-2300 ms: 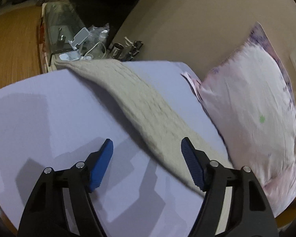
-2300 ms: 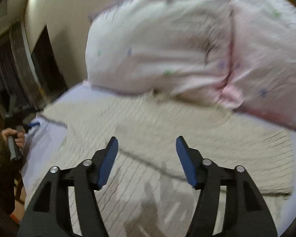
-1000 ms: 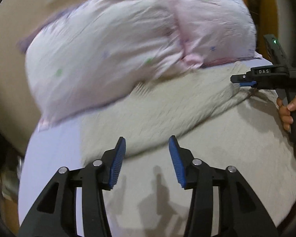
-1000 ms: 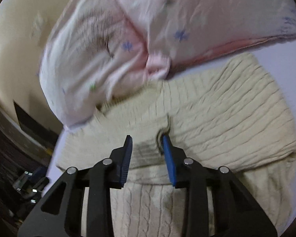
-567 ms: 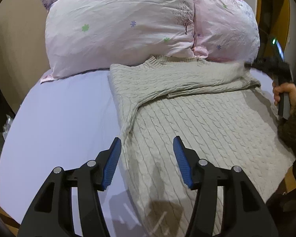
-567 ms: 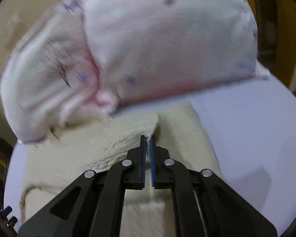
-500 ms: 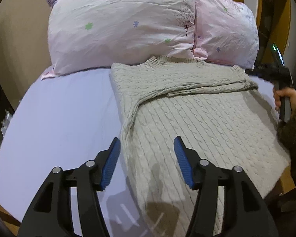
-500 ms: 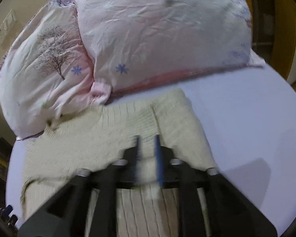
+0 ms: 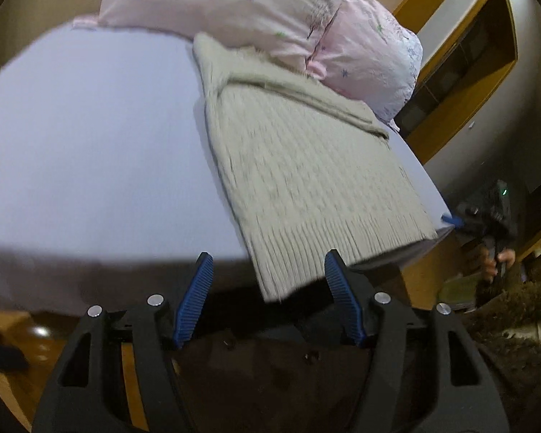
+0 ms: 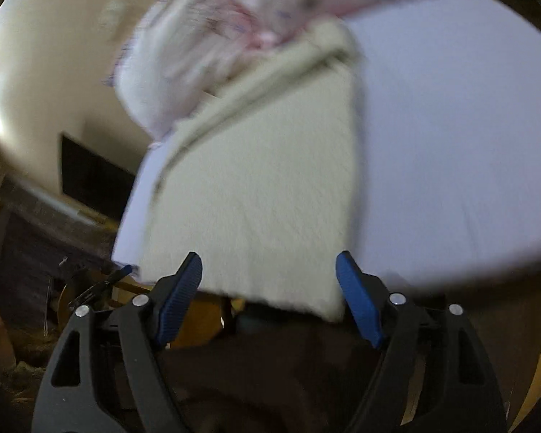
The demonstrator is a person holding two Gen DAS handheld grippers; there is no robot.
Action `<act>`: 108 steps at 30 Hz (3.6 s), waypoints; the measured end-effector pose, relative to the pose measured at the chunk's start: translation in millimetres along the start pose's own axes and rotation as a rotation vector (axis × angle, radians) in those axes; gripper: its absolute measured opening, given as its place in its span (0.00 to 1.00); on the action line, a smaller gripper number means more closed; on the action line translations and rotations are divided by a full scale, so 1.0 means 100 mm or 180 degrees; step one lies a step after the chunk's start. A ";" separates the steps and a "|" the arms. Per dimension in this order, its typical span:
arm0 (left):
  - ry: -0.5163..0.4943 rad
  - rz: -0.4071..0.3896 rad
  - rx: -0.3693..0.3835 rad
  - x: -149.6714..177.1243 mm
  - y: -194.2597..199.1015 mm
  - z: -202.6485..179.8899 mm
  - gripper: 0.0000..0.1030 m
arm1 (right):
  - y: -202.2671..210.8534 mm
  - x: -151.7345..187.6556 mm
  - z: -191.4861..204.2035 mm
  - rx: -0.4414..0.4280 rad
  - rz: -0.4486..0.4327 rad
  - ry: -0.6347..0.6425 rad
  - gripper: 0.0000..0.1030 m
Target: Fold small clothes
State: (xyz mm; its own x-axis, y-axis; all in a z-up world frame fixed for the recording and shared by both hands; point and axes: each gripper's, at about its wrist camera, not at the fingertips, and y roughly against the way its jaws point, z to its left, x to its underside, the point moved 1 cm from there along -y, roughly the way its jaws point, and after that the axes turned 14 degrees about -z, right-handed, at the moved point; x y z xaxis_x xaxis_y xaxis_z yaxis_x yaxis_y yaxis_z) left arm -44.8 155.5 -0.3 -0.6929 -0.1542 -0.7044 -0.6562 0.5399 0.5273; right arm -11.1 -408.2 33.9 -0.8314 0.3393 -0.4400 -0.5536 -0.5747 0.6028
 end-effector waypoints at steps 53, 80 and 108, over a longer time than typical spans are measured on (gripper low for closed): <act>0.0664 -0.0301 -0.0844 -2.51 -2.47 0.74 0.08 | -2.45 -2.47 -0.10 0.0333 -0.1095 -0.0495 0.22; 0.1477 -0.0092 -0.0469 -1.79 -2.08 0.81 0.23 | -1.81 -2.07 -0.04 0.0041 -0.1821 -0.0234 0.89; 0.0862 -0.0021 0.1061 -2.32 -3.19 -1.60 0.61 | -1.35 -2.36 -0.60 -0.0084 -0.1728 -0.0538 0.93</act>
State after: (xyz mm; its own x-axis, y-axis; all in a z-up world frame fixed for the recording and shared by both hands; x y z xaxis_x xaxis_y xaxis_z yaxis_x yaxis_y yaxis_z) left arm 277.2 -113.6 70.6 -0.7717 -0.3461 -0.5336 -0.5590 0.7693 0.3094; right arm 262.6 -455.4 16.9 -0.4254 0.7045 -0.5682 -0.9041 -0.3023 0.3020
